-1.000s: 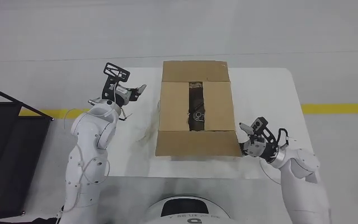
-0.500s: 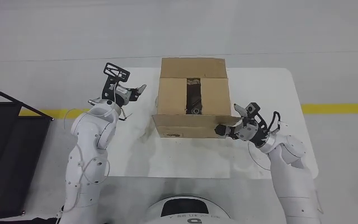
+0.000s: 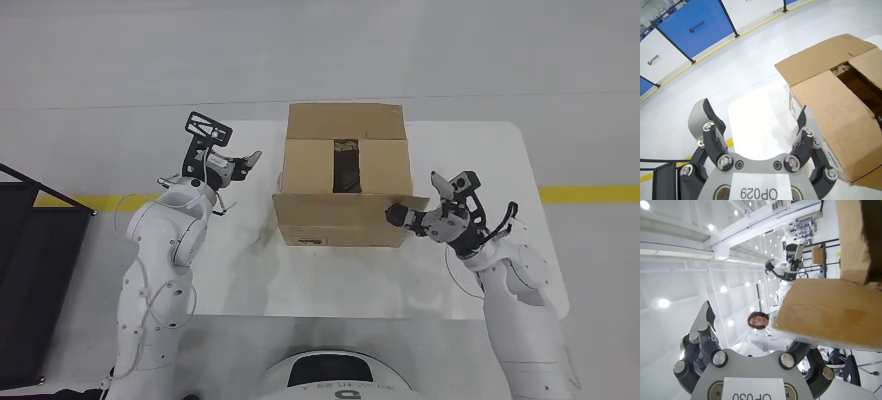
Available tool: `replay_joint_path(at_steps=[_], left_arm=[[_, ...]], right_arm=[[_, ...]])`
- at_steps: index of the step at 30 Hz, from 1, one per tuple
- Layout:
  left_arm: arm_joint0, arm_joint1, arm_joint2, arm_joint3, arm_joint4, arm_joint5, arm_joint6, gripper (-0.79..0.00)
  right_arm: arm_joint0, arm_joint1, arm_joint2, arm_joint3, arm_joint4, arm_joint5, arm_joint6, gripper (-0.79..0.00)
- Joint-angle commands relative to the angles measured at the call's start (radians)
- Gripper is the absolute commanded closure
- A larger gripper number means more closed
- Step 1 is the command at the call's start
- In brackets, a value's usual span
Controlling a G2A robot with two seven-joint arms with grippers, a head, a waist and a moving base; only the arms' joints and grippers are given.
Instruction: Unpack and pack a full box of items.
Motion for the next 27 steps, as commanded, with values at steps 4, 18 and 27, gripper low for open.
replay_joint_path(at_steps=[4,18,27], left_arm=[[0.0,0.0,0.0,0.0,0.0,0.0,0.0,-0.785],[0.068,0.014,-0.021,-0.013,-0.092,-0.185,0.13,-0.785],[0.062,0.026,-0.036,0.046,-0.133,-0.19,0.209,-0.785]], right_arm=[[0.014,-0.001,-0.042,0.004,-0.143,-0.021,-0.199,-0.785],[-0.051,0.012,-0.073,-0.144,-0.356,0.0,-0.341,-0.785],[-0.067,0.02,-0.095,-0.196,-0.431,0.038,-0.368,-0.785]])
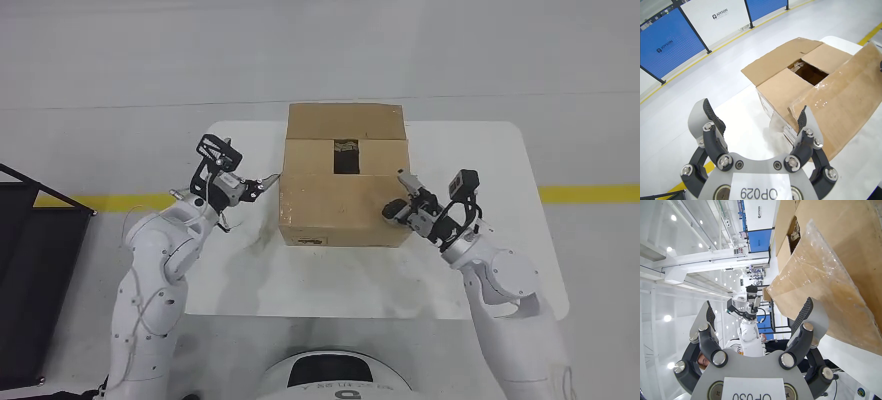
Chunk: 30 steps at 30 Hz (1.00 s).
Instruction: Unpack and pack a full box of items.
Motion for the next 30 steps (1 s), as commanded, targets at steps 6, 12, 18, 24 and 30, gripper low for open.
replay_joint_path(at_steps=[6,12,18,24,30], left_arm=[[-0.04,0.006,-0.025,0.047,-0.031,0.064,-0.031,-0.785],[-0.085,0.01,-0.029,0.138,-0.044,0.105,-0.051,-0.785],[-0.135,0.017,-0.031,0.227,-0.033,0.126,-0.072,-0.785],[-0.24,0.023,-0.02,0.355,0.001,0.146,-0.103,-0.785],[-0.427,0.016,0.04,0.589,0.023,0.206,-0.111,-0.785]], right_arm=[[0.011,0.003,-0.019,0.023,-0.004,0.007,-0.006,-0.785],[0.02,0.005,-0.031,0.045,0.006,0.002,-0.01,-0.785],[0.013,0.007,-0.052,0.037,-0.013,-0.003,-0.036,-0.785],[-0.012,0.01,-0.059,0.014,-0.033,0.008,-0.071,-0.785],[-0.054,0.013,-0.063,-0.032,-0.082,0.056,-0.128,-0.785]])
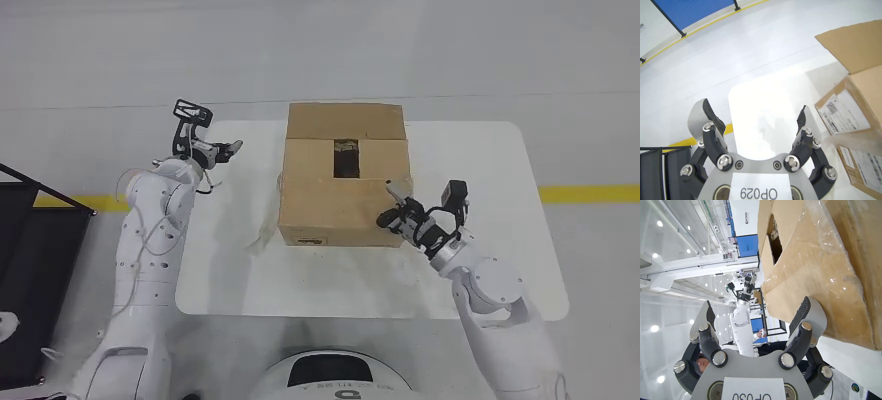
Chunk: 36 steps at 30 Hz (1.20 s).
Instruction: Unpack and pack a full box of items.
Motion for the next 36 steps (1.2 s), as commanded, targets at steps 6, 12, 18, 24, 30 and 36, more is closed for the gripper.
replay_joint_path(at_steps=[6,12,18,24,30,36], left_arm=[[-0.168,-0.016,0.085,0.179,-0.009,0.033,0.036,-0.785],[-0.176,-0.024,0.113,0.164,-0.053,0.037,0.044,-0.785],[-0.176,-0.024,0.113,0.164,-0.053,0.037,0.044,-0.785],[-0.149,-0.02,0.116,0.11,-0.042,0.017,0.073,-0.785],[-0.077,-0.015,0.167,-0.083,0.012,-0.047,0.072,-0.785],[-0.034,-0.019,0.19,-0.159,-0.1,-0.072,0.086,-0.785]], right_arm=[[-0.054,0.003,-0.008,-0.061,-0.017,0.033,-0.038,-0.785],[-0.081,0.006,-0.034,-0.105,-0.023,-0.006,-0.011,-0.785],[-0.057,0.006,-0.064,-0.107,-0.023,-0.019,-0.005,-0.785],[-0.026,0.007,-0.091,-0.115,-0.042,-0.014,-0.016,-0.785],[0.02,0.007,-0.118,-0.095,-0.051,0.017,-0.016,-0.785],[0.055,0.007,-0.148,-0.074,-0.066,0.045,-0.026,-0.785]])
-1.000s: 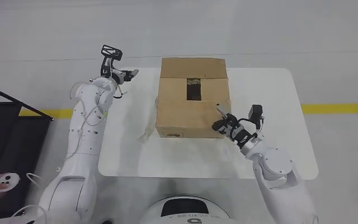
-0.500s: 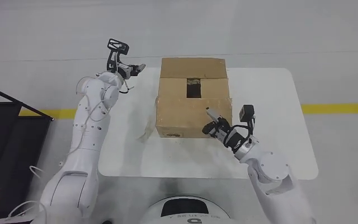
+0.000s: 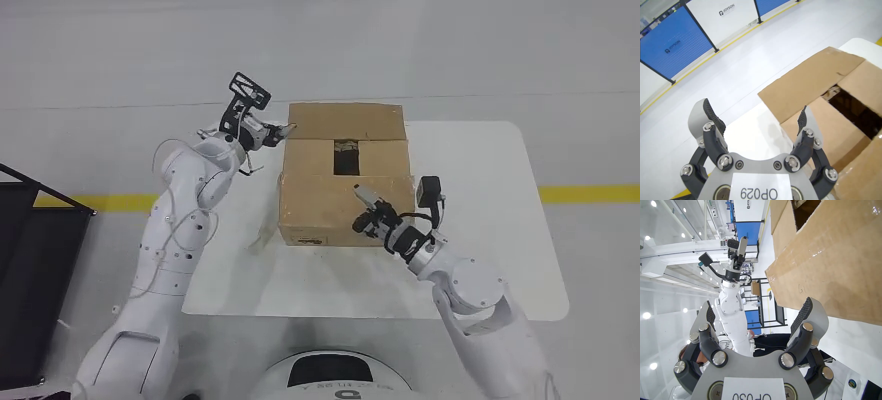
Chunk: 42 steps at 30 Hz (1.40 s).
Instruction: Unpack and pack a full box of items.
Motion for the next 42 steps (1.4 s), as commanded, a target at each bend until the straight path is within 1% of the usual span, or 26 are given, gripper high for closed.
replay_joint_path(at_steps=[1,2,16,17,18,19,20,21,23,25,26,27,28,30,32,33,35,39,42], left_arm=[[0.006,-0.004,-0.02,-0.012,-0.096,0.046,-0.001,-0.785],[0.008,-0.007,-0.04,-0.018,-0.152,0.092,0.005,-0.785],[0.008,-0.007,-0.04,-0.018,-0.152,0.092,0.005,-0.785],[0.009,-0.006,-0.04,-0.025,-0.122,0.107,0.016,-0.785],[0.018,-0.004,-0.031,-0.035,-0.057,0.139,0.047,-0.785],[0.036,-0.006,-0.016,-0.023,0.052,0.272,0.125,-0.785],[0.038,-0.013,0.003,0.023,0.022,0.304,0.127,-0.785],[0.018,-0.018,0.004,0.057,-0.02,0.316,0.108,-0.785],[-0.063,-0.027,0.001,0.191,-0.104,0.331,0.059,-0.785],[-0.154,-0.037,0.027,0.355,-0.1,0.348,0.032,-0.785],[-0.2,-0.045,0.047,0.436,-0.129,0.322,0.009,-0.785],[-0.244,-0.052,0.056,0.513,-0.156,0.313,0.013,-0.785],[-0.286,-0.059,0.072,0.593,-0.156,0.325,0.019,-0.785],[-0.365,-0.081,0.104,0.738,-0.226,0.257,-0.019,-0.785],[-0.434,-0.101,0.154,0.86,-0.204,0.247,-0.034,-0.785],[-0.461,-0.113,0.172,0.905,-0.216,0.223,-0.039,-0.785],[-0.504,-0.136,0.206,0.979,-0.225,0.207,-0.032,-0.785],[-0.559,-0.179,0.241,1.084,-0.279,0.158,-0.022,-0.785],[-0.587,-0.204,0.257,1.135,-0.301,0.149,-0.004,-0.785]], right_arm=[[0.004,0.0,-0.005,-0.002,0.001,0.004,-0.001,-0.785],[0.002,0.0,-0.007,-0.006,0.015,0.013,0.008,-0.785],[0.001,0.001,-0.005,-0.009,0.027,0.019,0.016,-0.785],[0.001,0.001,-0.005,-0.009,0.027,0.019,0.016,-0.785],[0.001,0.001,-0.005,-0.009,0.027,0.019,0.016,-0.785],[0.001,0.001,-0.005,-0.009,0.027,0.019,0.016,-0.785],[0.001,0.001,-0.005,-0.009,0.027,0.019,0.016,-0.785],[0.001,0.001,-0.005,-0.009,0.027,0.019,0.016,-0.785],[0.001,0.001,-0.005,-0.009,0.027,0.019,0.016,-0.785],[0.001,0.001,-0.005,-0.009,0.027,0.019,0.016,-0.785],[0.001,0.001,-0.005,-0.009,0.027,0.019,0.016,-0.785],[0.001,0.001,-0.005,-0.009,0.027,0.019,0.016,-0.785],[0.001,0.001,-0.005,-0.009,0.027,0.019,0.016,-0.785],[0.001,0.001,-0.005,-0.009,0.027,0.019,0.016,-0.785],[0.001,0.001,-0.005,-0.009,0.027,0.019,0.016,-0.785],[0.001,0.001,-0.005,-0.009,0.027,0.019,0.016,-0.785],[0.001,0.001,-0.005,-0.009,0.027,0.019,0.016,-0.785],[0.001,0.001,-0.005,-0.009,0.027,0.019,0.016,-0.785],[0.001,0.001,-0.005,-0.009,0.027,0.019,0.016,-0.785]])
